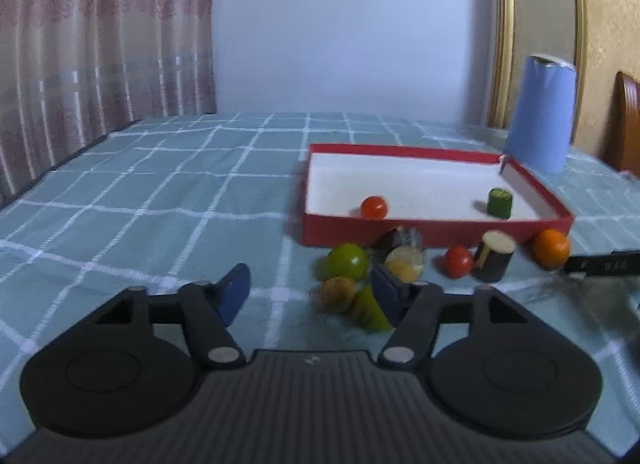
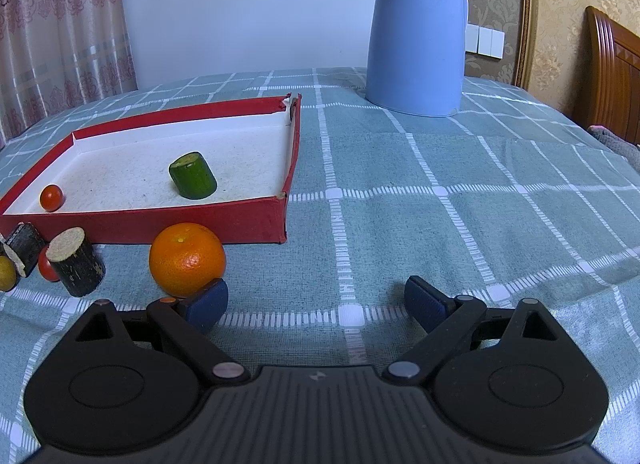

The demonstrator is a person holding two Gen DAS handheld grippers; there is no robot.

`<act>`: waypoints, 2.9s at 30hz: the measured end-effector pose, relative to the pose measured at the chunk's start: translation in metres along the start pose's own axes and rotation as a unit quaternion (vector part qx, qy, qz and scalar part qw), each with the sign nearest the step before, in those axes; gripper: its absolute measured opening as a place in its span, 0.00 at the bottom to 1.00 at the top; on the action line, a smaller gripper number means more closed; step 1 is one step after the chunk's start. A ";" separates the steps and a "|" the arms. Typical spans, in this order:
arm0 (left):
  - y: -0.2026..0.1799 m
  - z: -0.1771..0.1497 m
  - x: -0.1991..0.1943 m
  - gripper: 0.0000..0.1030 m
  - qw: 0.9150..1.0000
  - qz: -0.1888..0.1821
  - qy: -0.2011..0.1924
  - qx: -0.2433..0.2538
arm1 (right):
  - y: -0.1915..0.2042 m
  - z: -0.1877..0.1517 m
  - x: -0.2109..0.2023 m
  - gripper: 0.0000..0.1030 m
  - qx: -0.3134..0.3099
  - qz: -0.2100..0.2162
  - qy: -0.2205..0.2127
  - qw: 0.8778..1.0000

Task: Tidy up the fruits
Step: 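Grasp the orange with the right gripper, then carry the orange into the red tray and open the right gripper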

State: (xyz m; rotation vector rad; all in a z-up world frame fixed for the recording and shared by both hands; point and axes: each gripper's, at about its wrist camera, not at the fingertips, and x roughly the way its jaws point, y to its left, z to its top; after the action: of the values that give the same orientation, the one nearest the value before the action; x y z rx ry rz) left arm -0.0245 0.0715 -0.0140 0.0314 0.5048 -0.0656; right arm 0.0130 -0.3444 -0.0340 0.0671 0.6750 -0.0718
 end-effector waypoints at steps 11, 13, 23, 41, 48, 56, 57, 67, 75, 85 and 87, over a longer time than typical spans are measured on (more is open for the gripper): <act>0.000 -0.014 0.009 0.73 1.000 -0.019 0.015 0.001 | 0.000 -0.001 -0.005 0.93 -0.001 0.010 -0.009 1.000; 0.002 -0.018 0.008 0.74 1.000 -0.012 0.019 0.000 | -0.001 -0.002 -0.008 0.93 0.002 0.012 -0.018 1.000; 0.003 -0.022 0.021 0.80 0.999 0.002 0.037 -0.001 | 0.006 -0.001 -0.016 0.93 -0.010 0.045 -0.035 0.998; 0.009 -0.023 0.027 0.95 0.999 0.010 0.048 -0.015 | 0.049 0.011 0.007 0.51 -0.048 0.068 -0.019 0.996; 0.009 -0.023 0.027 0.96 0.999 0.010 0.049 -0.015 | 0.049 0.009 0.004 0.42 -0.046 0.080 -0.024 0.995; 0.009 -0.023 0.027 0.96 0.999 0.010 0.049 -0.015 | 0.042 0.017 -0.015 0.42 -0.042 0.088 -0.062 0.993; 0.009 -0.023 0.027 0.96 0.999 0.010 0.049 -0.015 | 0.041 0.020 -0.017 0.42 -0.042 0.087 -0.069 0.993; 0.009 -0.023 0.027 0.97 0.999 0.010 0.049 -0.015 | 0.047 0.058 0.029 0.42 -0.058 0.064 -0.062 0.994; 0.009 -0.024 0.029 1.00 0.998 0.011 0.053 -0.019 | 0.048 0.054 0.050 0.42 -0.059 0.051 -0.050 0.996; 0.008 -0.025 0.028 1.00 0.998 0.010 0.053 -0.018 | 0.042 0.034 -0.006 0.71 -0.088 0.037 -0.111 0.989; 0.009 -0.024 0.027 1.00 0.999 0.006 0.050 -0.019 | 0.035 0.022 -0.017 0.71 -0.097 0.034 -0.105 0.989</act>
State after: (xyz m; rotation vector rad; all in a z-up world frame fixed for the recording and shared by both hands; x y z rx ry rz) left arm -0.0123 0.0804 -0.0481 -0.0003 0.6055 -0.0425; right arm 0.0167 -0.3102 -0.0052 -0.1042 0.4657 0.0531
